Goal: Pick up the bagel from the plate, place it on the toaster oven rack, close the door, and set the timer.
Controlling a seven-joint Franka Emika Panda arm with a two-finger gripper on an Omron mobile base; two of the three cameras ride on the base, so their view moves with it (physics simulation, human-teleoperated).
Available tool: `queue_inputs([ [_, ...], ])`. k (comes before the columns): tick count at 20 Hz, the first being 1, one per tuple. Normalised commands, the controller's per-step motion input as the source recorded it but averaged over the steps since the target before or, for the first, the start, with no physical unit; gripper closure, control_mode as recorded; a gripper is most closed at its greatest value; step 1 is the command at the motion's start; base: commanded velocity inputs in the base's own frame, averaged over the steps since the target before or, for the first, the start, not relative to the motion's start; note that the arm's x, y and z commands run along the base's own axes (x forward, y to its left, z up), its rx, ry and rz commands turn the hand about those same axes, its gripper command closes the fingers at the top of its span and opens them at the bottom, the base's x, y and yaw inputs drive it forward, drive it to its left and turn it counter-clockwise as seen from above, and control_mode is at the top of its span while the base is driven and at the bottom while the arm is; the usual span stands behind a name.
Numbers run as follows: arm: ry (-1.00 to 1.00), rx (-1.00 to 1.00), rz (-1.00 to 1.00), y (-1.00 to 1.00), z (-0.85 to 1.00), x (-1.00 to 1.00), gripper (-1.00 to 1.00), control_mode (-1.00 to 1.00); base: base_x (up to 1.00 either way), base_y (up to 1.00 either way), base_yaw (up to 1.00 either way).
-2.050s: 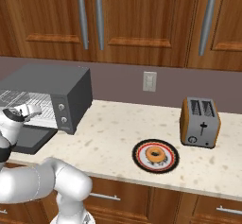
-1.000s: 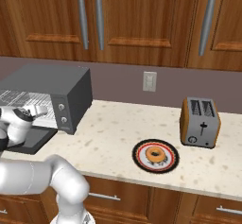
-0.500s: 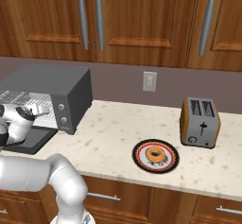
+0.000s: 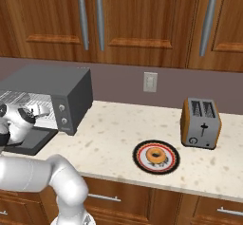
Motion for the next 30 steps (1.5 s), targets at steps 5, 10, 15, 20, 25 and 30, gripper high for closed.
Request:
queue_inputs([
  [5, 0.32, 0.01, 0.00, 0.02, -0.14, -0.29, 1.00, -1.00, 0.00, 0.00, 0.00],
  [10, 0.35, 0.00, 0.00, 0.06, -0.15, -0.50, 1.00, -1.00, 0.00, 0.00, 0.00],
  [15, 0.34, 0.00, 0.00, 0.10, -0.22, -0.66, 1.00, -1.00, 0.00, 0.00, 0.00],
  [20, 0.29, 0.00, 0.00, 0.06, -0.38, -0.93, 1.00, -1.00, 0.00, 0.00, 0.00],
  [25, 0.22, 0.00, 0.00, 0.01, -0.53, -1.00, 1.00, -1.00, 0.00, 0.00, 0.00],
  [30, 0.03, 0.00, 0.00, 0.00, -0.53, -0.95, 1.00, -1.00, 0.00, 0.00, 0.00],
])
